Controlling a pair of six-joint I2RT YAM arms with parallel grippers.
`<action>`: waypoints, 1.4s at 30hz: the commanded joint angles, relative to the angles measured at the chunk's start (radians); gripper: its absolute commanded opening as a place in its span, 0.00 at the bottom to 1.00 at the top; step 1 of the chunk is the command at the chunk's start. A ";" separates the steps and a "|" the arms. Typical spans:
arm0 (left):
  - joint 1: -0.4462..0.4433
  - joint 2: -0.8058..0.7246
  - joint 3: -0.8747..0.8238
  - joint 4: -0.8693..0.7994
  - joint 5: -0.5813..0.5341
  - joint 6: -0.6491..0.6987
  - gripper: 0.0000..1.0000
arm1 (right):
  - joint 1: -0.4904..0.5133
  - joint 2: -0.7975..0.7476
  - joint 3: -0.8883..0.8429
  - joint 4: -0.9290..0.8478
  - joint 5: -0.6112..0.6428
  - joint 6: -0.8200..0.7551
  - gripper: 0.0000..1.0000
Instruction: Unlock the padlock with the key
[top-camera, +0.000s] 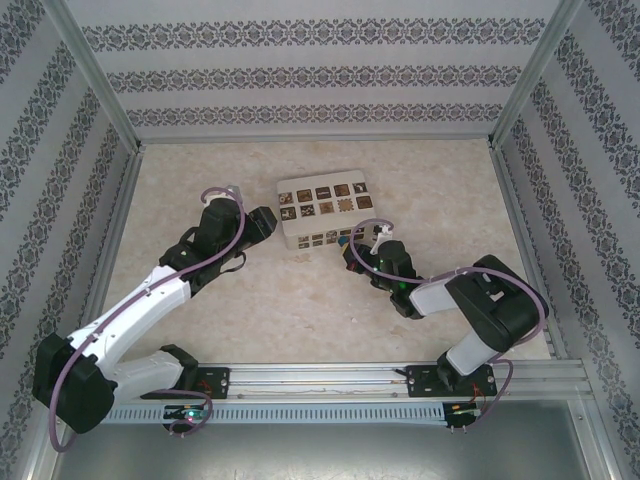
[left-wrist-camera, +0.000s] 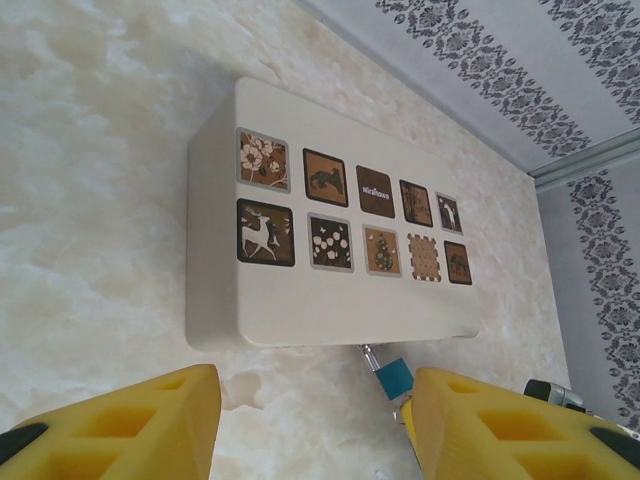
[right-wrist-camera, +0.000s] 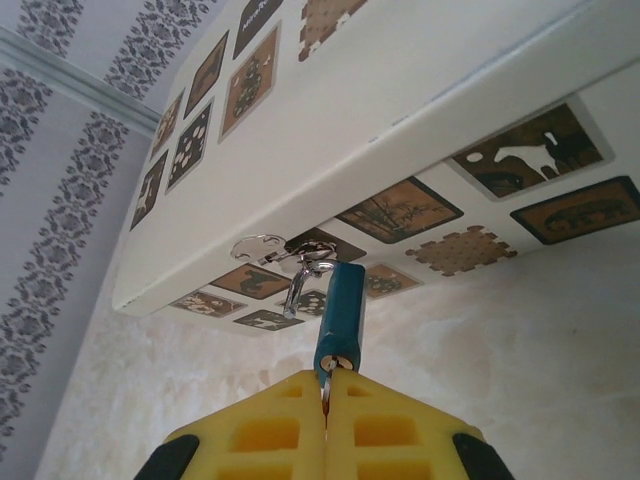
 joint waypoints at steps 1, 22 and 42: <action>0.012 0.011 0.032 -0.018 0.002 0.026 0.53 | -0.010 0.046 -0.014 0.060 -0.004 0.095 0.00; 0.022 -0.040 -0.018 -0.037 -0.044 0.017 0.55 | 0.008 0.048 0.000 -0.042 -0.016 0.035 0.38; 0.084 -0.024 -0.010 -0.010 0.014 0.105 0.74 | -0.167 -0.262 0.035 -0.278 -0.221 -0.097 0.98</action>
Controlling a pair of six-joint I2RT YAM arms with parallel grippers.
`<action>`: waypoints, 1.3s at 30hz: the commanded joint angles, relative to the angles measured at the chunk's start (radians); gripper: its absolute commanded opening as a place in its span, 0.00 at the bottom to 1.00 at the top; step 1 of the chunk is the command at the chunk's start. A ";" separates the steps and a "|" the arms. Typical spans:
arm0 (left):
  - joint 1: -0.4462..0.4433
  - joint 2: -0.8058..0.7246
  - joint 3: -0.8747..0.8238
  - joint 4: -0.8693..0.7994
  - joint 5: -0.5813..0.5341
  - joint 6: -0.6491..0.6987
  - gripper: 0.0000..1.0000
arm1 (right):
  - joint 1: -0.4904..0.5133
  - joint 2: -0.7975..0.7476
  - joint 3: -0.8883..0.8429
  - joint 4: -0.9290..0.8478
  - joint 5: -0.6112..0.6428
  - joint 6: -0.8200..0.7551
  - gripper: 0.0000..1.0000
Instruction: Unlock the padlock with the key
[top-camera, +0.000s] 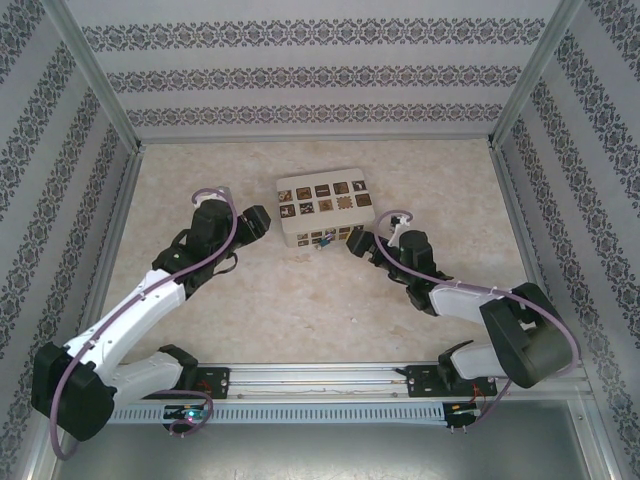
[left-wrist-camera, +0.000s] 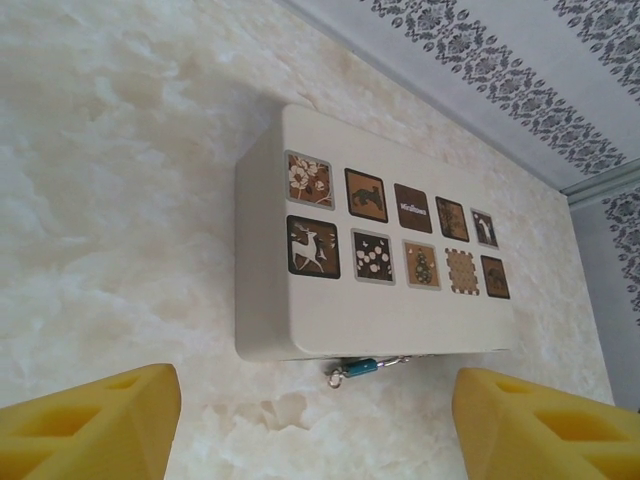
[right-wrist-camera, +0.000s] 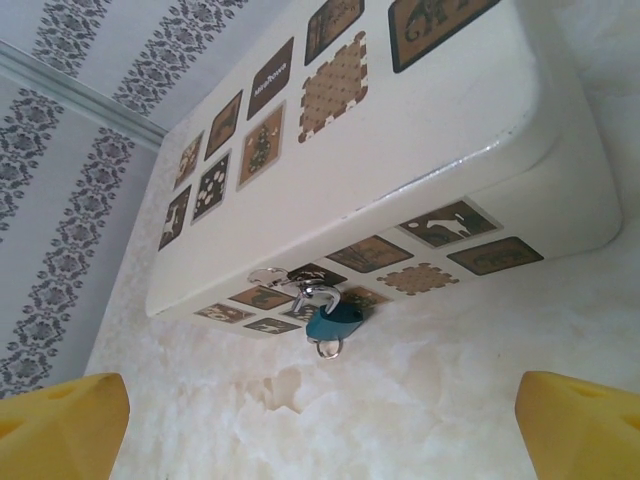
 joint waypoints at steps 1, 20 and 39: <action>0.033 0.023 0.022 0.010 0.047 0.039 0.75 | -0.023 -0.015 0.033 -0.006 -0.097 -0.004 0.98; 0.065 0.414 0.334 0.055 0.484 0.144 0.72 | -0.006 0.229 0.069 0.297 -0.176 0.001 0.96; 0.066 0.856 0.724 -0.147 0.651 0.277 0.66 | 0.046 0.473 0.136 0.459 -0.184 0.005 0.81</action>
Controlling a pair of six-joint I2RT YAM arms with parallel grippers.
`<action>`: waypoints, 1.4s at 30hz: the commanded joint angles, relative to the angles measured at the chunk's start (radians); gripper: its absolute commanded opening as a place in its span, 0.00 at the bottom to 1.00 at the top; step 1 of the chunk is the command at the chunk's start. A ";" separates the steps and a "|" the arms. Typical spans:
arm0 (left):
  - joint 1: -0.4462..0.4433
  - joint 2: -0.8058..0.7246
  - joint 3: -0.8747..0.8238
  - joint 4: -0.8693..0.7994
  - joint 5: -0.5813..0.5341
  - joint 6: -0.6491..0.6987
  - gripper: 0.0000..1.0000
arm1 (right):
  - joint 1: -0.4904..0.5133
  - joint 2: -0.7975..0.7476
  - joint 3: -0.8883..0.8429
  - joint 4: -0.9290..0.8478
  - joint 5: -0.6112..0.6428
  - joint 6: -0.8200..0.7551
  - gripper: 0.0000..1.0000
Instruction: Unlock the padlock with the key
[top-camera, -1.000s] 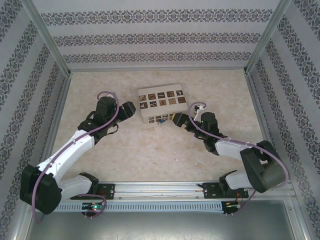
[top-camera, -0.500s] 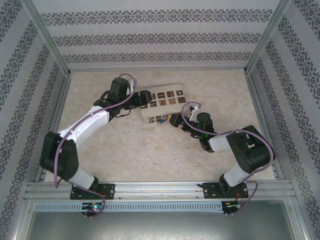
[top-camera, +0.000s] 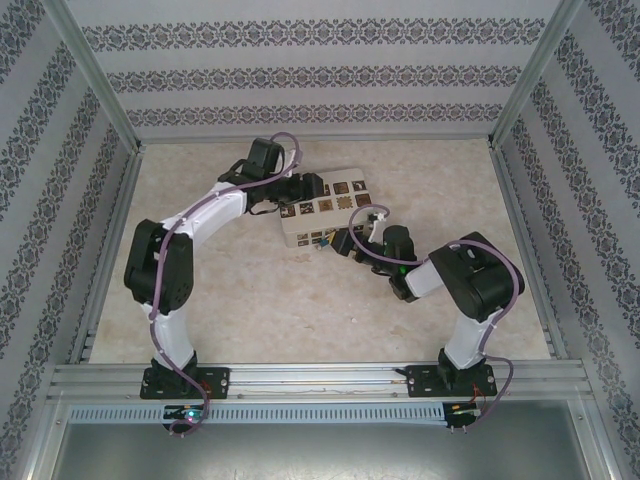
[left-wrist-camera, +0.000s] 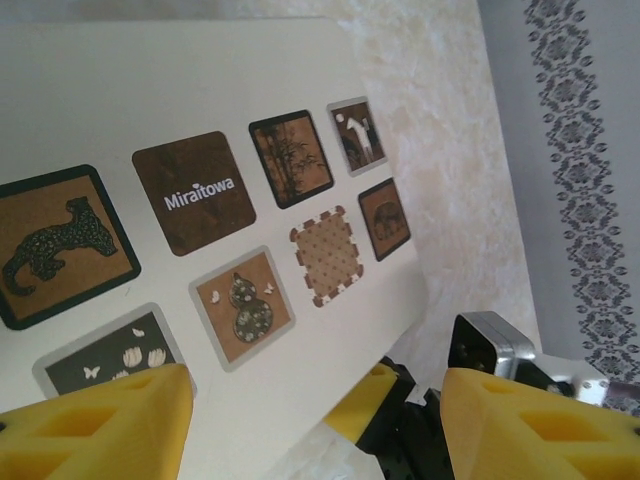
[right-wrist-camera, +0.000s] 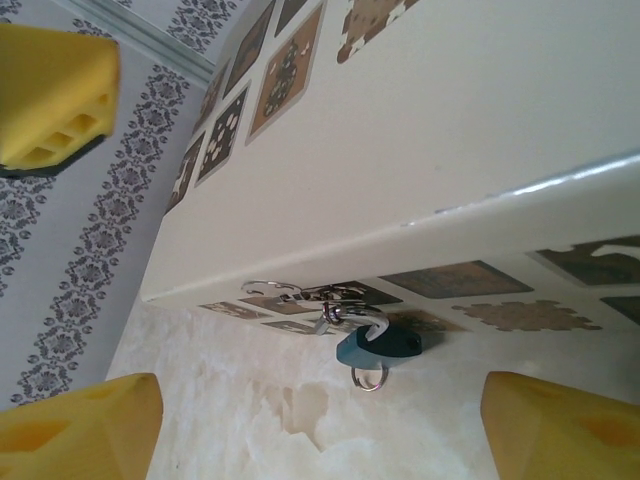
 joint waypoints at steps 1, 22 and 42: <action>0.007 0.047 0.051 -0.083 0.033 0.046 0.65 | 0.022 0.031 0.027 0.066 -0.006 -0.010 0.80; 0.005 0.102 -0.003 -0.107 0.047 0.033 0.64 | 0.041 0.168 0.112 0.146 -0.032 -0.051 0.66; 0.006 0.102 -0.018 -0.111 0.043 0.034 0.63 | 0.039 0.270 0.162 0.297 -0.131 -0.085 0.49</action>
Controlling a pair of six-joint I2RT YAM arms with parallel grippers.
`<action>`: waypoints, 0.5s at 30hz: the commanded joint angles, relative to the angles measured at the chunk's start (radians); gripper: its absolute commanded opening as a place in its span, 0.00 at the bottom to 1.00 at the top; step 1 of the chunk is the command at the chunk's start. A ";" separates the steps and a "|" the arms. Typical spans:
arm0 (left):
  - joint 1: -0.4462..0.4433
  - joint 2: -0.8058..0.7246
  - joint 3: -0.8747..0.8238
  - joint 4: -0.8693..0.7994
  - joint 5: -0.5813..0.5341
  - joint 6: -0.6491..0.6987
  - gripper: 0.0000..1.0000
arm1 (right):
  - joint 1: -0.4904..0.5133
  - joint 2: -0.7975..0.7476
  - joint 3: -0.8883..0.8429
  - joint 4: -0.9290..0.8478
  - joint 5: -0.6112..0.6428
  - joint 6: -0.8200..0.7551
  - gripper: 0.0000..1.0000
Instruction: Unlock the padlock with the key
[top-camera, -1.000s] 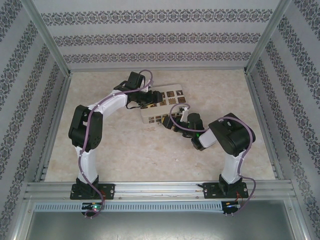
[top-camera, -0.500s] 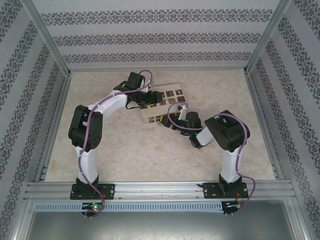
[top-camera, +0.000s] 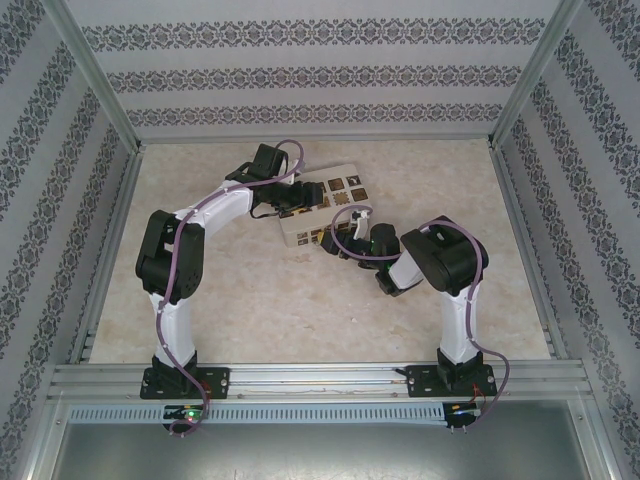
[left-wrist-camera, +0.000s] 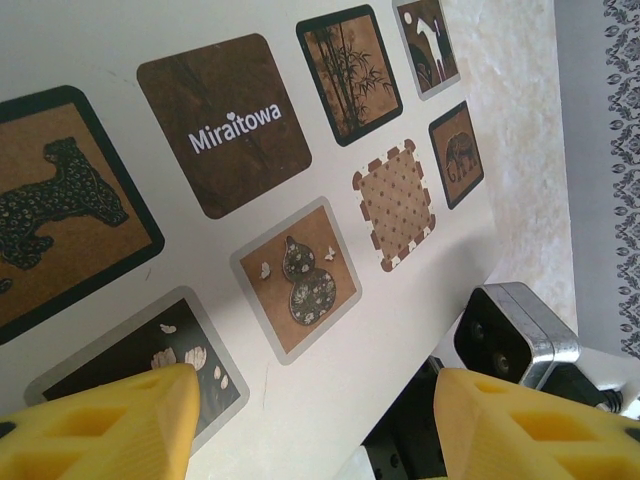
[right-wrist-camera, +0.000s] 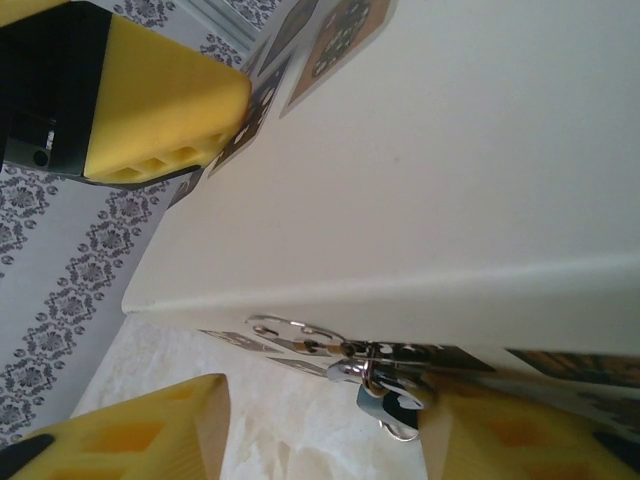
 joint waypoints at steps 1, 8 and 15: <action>-0.001 0.017 -0.039 -0.058 0.018 0.004 0.63 | 0.011 0.010 0.022 0.077 -0.049 -0.020 0.47; -0.002 0.011 -0.045 -0.055 0.016 0.002 0.63 | 0.007 0.016 0.002 0.073 -0.025 -0.020 0.34; -0.001 0.008 -0.052 -0.053 0.016 0.000 0.63 | 0.007 0.018 0.003 0.071 -0.008 -0.014 0.19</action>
